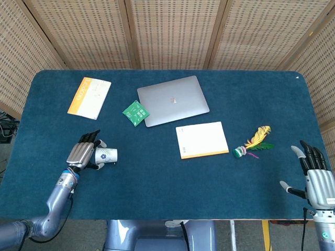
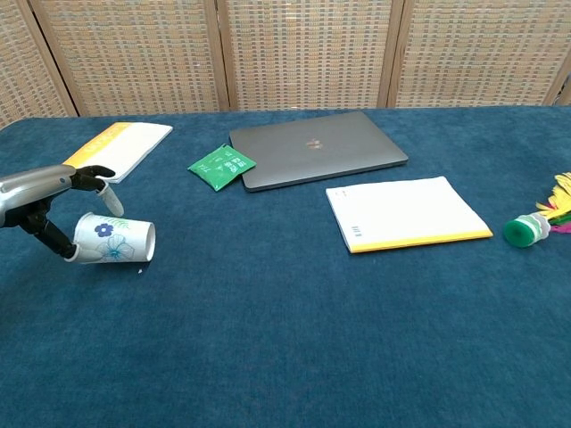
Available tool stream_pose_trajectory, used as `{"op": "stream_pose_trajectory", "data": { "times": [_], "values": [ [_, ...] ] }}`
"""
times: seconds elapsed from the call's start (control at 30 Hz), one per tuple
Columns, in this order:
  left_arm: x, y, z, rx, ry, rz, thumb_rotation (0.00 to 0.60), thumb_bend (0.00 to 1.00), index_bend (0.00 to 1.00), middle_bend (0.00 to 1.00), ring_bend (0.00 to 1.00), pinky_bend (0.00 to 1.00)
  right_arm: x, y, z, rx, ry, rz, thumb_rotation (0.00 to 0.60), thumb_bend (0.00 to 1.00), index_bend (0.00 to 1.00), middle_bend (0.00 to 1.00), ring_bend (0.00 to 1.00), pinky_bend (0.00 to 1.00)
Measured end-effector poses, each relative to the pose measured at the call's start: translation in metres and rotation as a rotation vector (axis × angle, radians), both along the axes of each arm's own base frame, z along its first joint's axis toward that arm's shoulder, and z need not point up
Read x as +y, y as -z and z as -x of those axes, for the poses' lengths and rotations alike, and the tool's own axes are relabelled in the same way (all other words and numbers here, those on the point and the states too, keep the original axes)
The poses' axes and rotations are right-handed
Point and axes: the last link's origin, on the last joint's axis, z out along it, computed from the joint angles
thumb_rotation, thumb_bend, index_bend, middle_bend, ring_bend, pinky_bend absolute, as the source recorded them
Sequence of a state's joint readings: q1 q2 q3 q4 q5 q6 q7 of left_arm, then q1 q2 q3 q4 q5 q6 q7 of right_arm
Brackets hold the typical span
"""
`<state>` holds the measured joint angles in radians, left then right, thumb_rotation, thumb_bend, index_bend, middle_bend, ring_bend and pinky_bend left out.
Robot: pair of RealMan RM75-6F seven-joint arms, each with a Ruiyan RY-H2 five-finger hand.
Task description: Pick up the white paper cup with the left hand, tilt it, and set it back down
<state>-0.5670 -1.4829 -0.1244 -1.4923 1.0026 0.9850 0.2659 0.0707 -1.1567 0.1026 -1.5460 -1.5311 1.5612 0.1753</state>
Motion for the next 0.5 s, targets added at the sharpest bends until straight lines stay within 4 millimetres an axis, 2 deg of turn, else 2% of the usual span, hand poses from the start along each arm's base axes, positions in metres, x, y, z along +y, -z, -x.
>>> {"op": "stream_pose_trajectory", "data": {
  "times": [0.1,0.17,0.33,0.5],
  "values": [
    [-0.002,-0.003,-0.001,0.027,-0.006,0.003,0.600,0.20,0.22,0.00,0.00,0.00,0.000,-0.001,0.000,-0.003,0.000,0.005,0.600,0.15,0.00,0.00,0.00,0.00],
    [-0.003,-0.005,-0.006,0.009,-0.009,-0.002,0.600,0.20,0.20,0.00,0.00,0.00,-0.001,-0.001,0.000,-0.004,0.000,0.004,0.600,0.15,0.00,0.00,0.00,0.00],
    [-0.003,-0.007,-0.015,0.013,-0.013,-0.006,0.600,0.20,0.20,0.00,0.00,0.00,0.000,0.000,-0.001,-0.004,-0.006,0.000,0.600,0.15,0.00,0.00,0.00,0.00],
    [-0.002,-0.005,-0.030,0.091,-0.010,0.004,0.600,0.21,0.22,0.00,0.00,0.00,0.001,-0.002,-0.002,-0.014,-0.011,0.003,0.600,0.15,0.00,0.00,0.00,0.00]
  ]
}}
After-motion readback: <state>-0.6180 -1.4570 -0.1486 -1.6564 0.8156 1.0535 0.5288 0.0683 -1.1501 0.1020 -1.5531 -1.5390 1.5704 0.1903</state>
